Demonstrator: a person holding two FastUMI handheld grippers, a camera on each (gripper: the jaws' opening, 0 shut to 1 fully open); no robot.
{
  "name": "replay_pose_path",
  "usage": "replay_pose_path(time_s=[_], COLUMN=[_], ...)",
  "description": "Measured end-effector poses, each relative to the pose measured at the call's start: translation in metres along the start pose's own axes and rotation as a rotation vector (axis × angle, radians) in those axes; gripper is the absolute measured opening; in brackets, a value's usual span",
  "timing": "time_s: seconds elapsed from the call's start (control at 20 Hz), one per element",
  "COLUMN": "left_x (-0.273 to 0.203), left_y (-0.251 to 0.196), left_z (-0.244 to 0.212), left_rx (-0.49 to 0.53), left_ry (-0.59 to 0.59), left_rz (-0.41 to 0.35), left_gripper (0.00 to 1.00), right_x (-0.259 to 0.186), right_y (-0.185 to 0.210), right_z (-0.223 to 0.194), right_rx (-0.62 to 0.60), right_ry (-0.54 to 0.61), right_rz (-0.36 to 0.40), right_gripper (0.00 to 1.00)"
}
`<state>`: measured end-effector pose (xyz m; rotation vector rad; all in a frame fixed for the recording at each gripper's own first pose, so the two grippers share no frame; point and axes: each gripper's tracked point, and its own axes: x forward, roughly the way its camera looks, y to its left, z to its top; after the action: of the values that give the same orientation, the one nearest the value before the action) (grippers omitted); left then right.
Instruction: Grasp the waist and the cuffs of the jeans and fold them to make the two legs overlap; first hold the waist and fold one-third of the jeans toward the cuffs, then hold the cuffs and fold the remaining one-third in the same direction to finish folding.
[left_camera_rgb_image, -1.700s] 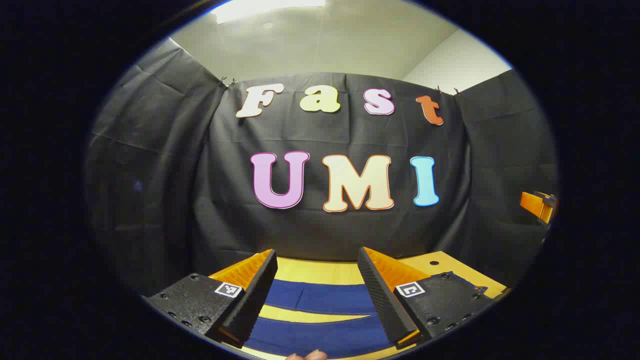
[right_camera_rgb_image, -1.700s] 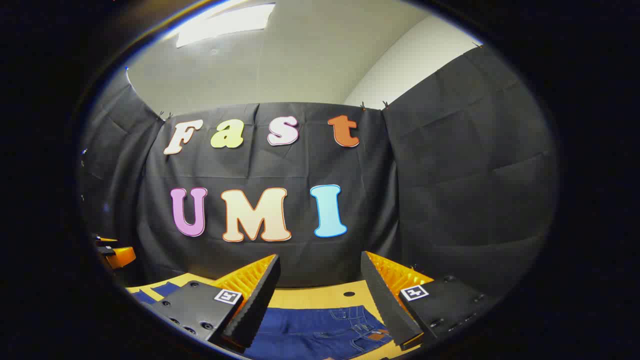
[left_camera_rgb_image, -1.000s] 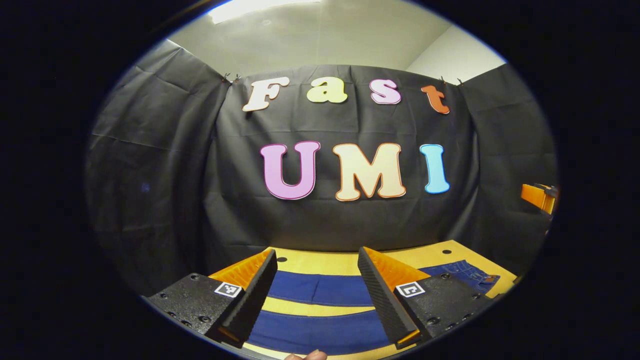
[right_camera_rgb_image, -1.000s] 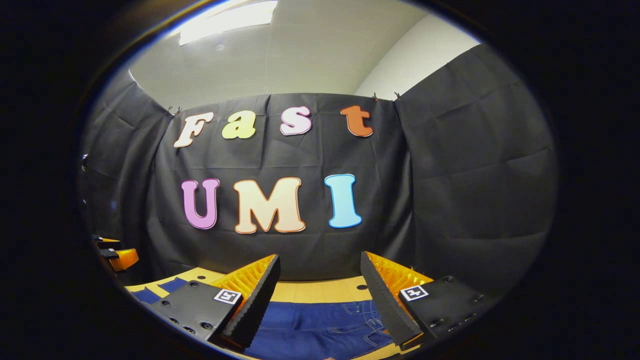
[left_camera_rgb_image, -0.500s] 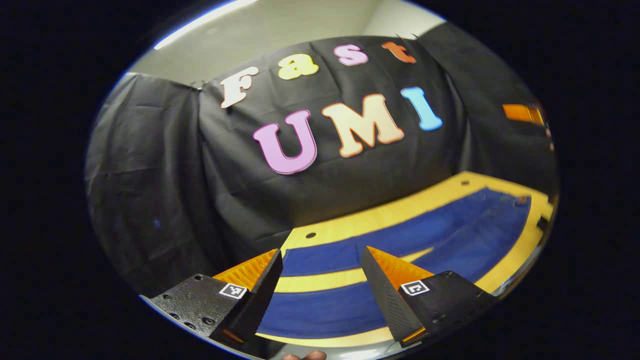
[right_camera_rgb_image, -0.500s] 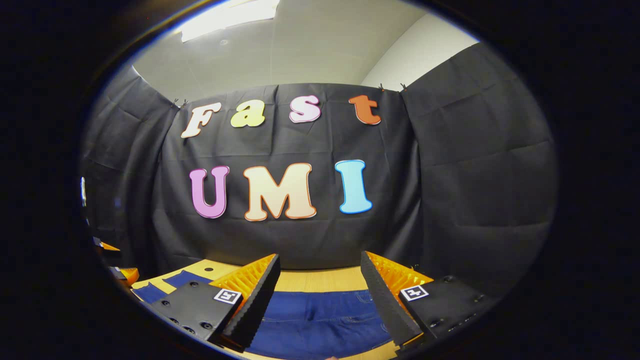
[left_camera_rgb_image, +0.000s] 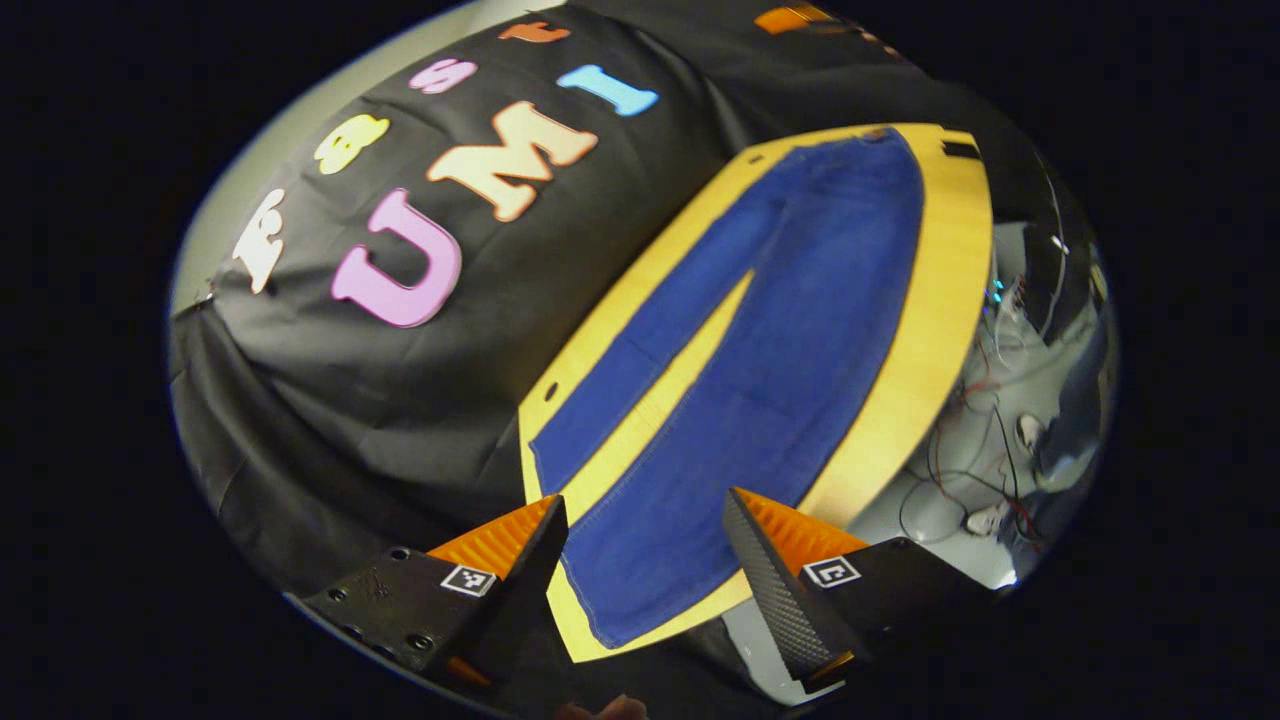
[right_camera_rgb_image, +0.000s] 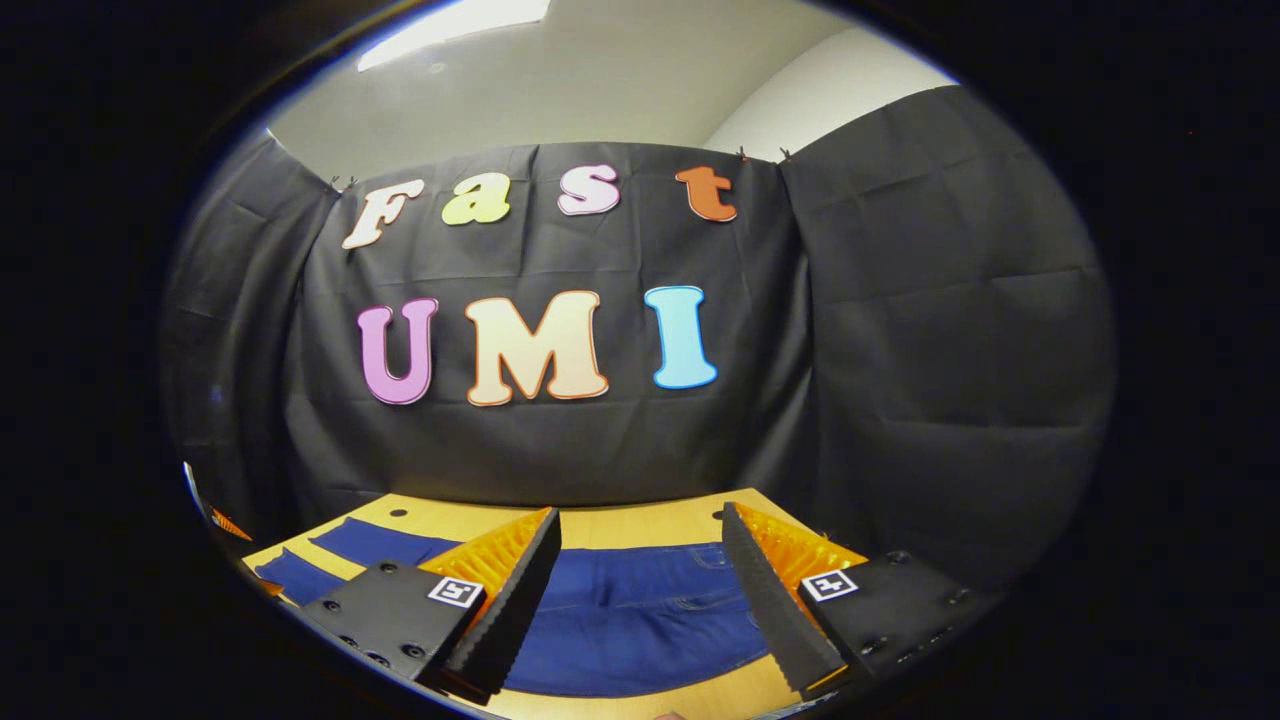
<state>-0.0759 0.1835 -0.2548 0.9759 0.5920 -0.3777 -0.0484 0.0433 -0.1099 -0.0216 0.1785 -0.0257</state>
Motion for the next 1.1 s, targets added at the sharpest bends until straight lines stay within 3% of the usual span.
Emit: replay_pose_path(time_s=[0.25,0.6,0.75,1.0,1.1], left_x=[0.016,0.043,0.058,0.081,0.095], left_y=[-0.02,-0.034,-0.031,-0.022,-0.027], left_z=[-0.044,-0.061,-0.065,-0.056,-0.055], left_rx=[0.182,0.229,0.229,0.279,0.293], left_ry=[0.095,0.135,0.138,0.115,0.127], left_rz=[-0.091,-0.155,-0.172,-0.168,-0.22], left_gripper=[0.95,0.96,0.85,0.81,0.77], right_x=[-0.005,-0.004,-0.002,-0.001,0.0], right_y=[-0.023,-0.034,-0.039,-0.045,-0.041], right_z=[-0.008,-0.017,-0.018,-0.034,-0.037], right_rx=[-0.013,-0.07,-0.066,-0.044,-0.038], right_ry=[0.024,0.036,0.037,0.074,0.085], right_rz=[-0.063,-0.091,-0.107,-0.128,-0.124], right_gripper=[0.99,0.99,0.98,0.99,0.99])
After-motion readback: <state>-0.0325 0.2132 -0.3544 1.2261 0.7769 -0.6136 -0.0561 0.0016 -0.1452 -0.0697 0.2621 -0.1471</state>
